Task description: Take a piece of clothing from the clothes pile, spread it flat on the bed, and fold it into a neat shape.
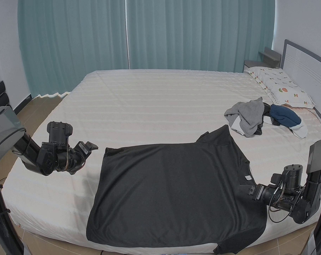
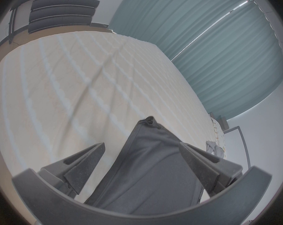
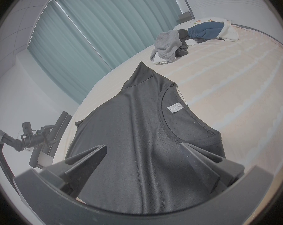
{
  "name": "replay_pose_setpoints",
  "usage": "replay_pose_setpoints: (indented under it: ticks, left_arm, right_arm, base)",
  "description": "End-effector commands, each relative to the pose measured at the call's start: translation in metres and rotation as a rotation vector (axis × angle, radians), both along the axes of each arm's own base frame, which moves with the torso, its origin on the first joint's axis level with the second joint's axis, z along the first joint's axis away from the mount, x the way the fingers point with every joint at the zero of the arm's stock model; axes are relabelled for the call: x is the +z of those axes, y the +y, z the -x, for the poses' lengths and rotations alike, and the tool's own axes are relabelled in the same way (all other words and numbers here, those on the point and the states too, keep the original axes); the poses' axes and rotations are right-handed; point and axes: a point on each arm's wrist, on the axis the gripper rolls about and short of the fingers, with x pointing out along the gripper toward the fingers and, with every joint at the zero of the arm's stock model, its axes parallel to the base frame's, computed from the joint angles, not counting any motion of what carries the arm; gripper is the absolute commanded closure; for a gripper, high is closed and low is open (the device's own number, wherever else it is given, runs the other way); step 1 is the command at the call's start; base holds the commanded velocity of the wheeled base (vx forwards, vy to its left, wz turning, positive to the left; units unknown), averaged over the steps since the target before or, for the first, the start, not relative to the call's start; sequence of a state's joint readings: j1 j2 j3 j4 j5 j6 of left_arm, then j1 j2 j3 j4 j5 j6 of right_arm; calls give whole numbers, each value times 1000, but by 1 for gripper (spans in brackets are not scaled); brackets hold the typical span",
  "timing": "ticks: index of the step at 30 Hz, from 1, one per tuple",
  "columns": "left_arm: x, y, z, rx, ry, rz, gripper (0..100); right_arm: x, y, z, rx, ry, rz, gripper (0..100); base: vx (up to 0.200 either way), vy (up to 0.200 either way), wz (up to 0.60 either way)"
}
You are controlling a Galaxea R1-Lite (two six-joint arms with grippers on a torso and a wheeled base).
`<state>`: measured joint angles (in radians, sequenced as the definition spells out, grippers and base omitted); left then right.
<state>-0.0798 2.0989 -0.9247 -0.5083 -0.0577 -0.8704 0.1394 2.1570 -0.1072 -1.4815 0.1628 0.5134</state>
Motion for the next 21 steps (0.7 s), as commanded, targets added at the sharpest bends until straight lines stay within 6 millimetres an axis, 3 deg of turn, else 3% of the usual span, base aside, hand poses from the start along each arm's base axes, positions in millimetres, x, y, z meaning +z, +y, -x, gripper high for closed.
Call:
replay_pose_setpoints:
  ticks: [1, 11, 21]
  left_arm:
    - [-40, -5, -48, -5, 35, -2, 0]
    - [-57, -23, -99, -34, -14, 0, 0]
    - [-71, -33, -114, -41, -17, -9, 0]
  right_arm:
    - [-5, 0, -1, -1, 16, 0, 0]
    - [-6, -1, -2, -4, 18, 0, 0]
    - [-6, -1, -2, -4, 19, 1, 0]
  base:
    - [0, 0, 0]
    - [0, 0, 0]
    - [0, 0, 0]
